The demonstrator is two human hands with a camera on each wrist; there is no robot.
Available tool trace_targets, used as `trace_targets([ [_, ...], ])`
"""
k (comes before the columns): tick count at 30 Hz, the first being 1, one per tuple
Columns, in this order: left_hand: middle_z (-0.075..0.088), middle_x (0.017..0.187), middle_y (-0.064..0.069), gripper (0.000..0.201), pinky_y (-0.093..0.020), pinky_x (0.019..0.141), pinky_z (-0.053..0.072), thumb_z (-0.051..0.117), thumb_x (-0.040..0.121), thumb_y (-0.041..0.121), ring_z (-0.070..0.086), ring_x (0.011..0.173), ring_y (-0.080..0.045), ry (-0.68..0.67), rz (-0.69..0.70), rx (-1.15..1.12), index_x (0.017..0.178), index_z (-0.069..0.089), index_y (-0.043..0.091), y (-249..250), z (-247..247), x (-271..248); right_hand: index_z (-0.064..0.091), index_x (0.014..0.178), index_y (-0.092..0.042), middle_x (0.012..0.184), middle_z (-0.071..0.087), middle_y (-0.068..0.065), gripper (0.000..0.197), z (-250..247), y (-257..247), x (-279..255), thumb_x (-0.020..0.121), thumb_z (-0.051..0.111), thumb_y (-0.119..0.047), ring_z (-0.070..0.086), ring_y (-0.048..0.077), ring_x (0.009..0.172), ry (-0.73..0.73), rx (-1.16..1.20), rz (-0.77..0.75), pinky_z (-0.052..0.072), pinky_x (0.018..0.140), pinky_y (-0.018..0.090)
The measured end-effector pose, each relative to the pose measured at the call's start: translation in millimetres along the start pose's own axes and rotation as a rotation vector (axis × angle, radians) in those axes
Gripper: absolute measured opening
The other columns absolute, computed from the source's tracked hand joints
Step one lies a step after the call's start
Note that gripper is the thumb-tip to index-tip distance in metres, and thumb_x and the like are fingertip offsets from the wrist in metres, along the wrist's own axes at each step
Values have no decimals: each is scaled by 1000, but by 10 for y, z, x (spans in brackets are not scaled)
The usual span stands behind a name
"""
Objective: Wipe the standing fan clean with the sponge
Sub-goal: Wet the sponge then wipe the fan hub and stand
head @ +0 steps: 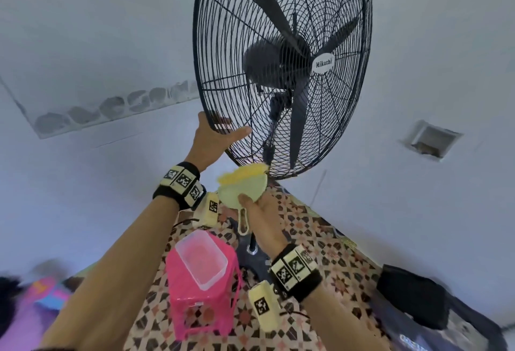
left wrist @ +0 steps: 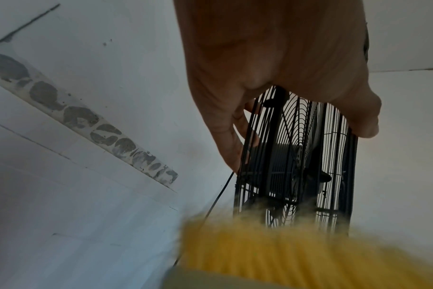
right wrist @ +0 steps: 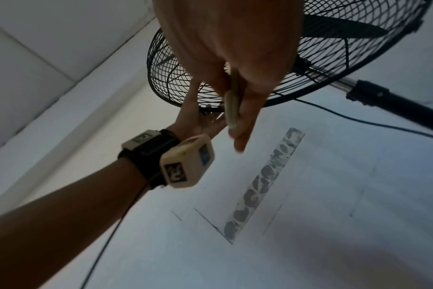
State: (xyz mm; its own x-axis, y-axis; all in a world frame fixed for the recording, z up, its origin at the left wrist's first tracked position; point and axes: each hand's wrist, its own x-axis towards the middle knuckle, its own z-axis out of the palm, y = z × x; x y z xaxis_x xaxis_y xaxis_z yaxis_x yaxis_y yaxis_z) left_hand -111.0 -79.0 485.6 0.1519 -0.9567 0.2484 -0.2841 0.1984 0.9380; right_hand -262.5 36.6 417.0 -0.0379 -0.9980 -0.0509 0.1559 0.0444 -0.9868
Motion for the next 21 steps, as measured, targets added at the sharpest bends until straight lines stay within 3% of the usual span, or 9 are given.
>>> trace_targets([
  [2,59,122,7,86,-15,80,44,89,72,56,59,96,9,-2,-5,13,133,41,19,5,-1,1,62,106,7,103,70,32,18,-34,-93,51,100,62,-10,71,54,91,-35,-19,-9,55,81,71],
  [3,59,121,7,85,-16,79,44,89,72,56,59,96,9,0,-10,16,132,42,18,8,-3,11,64,111,0,104,72,26,17,-61,-141,94,100,63,-13,71,54,91,-23,1,-44,56,79,68],
  [6,61,120,5,88,-26,89,50,90,68,62,61,106,-5,3,-14,19,129,43,19,26,-6,29,60,129,-7,116,74,14,28,-125,-220,55,101,61,-9,76,38,90,73,169,-124,64,77,43],
  [9,61,122,3,86,-22,87,49,89,70,60,61,107,-6,5,-11,4,129,42,20,-7,15,16,62,114,-1,103,75,8,13,-114,-152,42,103,59,-7,77,26,88,33,65,-161,60,64,23],
  [12,59,120,7,81,-12,78,43,89,73,55,58,101,3,-2,9,12,128,39,23,-12,13,-1,65,105,2,101,74,18,17,-6,-204,17,102,60,-13,77,28,86,-38,-50,-132,63,68,35],
  [14,61,121,5,85,-20,85,49,89,69,62,60,105,-3,7,9,3,127,41,22,-22,1,12,65,100,0,95,72,13,9,-39,-239,76,101,59,-6,75,7,77,70,-25,-169,61,67,26],
  [15,61,120,4,88,-27,90,52,89,66,66,62,108,-8,14,10,0,126,42,22,-22,-2,23,64,99,-2,93,72,11,6,-55,-283,68,101,59,-2,74,4,76,119,28,-188,61,67,24],
  [18,61,118,3,87,-34,93,54,90,66,65,63,110,-14,17,12,-16,123,43,19,-25,22,37,67,115,-12,106,76,6,16,-81,-216,87,99,63,-13,76,26,96,222,38,-213,63,83,51],
  [21,60,120,2,84,-22,84,49,90,70,59,62,109,-12,13,19,-16,125,42,18,-55,33,29,69,114,-21,107,77,2,26,5,-18,107,96,62,-39,76,28,94,74,-176,-166,60,84,56],
])
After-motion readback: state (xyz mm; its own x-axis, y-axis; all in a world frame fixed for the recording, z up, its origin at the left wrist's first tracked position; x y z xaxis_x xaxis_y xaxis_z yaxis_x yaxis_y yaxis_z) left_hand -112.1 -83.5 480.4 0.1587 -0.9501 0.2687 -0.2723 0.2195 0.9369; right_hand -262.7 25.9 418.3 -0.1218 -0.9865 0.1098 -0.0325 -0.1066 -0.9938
